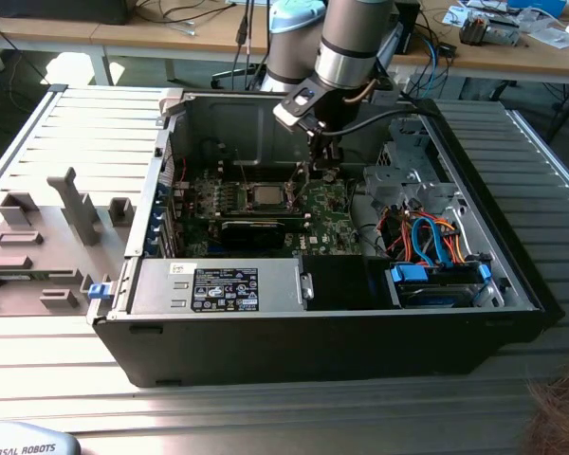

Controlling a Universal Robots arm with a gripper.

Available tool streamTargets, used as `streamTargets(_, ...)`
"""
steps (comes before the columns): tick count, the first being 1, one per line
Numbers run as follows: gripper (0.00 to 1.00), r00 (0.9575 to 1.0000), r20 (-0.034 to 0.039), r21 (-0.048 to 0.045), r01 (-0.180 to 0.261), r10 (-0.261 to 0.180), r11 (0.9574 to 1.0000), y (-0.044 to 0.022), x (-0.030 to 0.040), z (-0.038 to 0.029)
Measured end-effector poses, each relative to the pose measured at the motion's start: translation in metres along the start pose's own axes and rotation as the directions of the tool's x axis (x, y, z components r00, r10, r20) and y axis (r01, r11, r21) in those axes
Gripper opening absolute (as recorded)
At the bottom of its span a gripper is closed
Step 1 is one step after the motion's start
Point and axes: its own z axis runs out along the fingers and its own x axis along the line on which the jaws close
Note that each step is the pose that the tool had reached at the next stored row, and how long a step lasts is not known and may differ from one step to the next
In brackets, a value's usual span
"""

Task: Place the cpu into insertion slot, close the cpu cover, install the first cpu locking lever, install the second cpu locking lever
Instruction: 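Close the cpu cover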

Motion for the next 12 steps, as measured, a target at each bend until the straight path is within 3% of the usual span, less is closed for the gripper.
streamTargets(12,0.11,1.0000,0.0000,0.0000,0.000,0.000,1.0000,-0.0077,0.0008,0.0009)
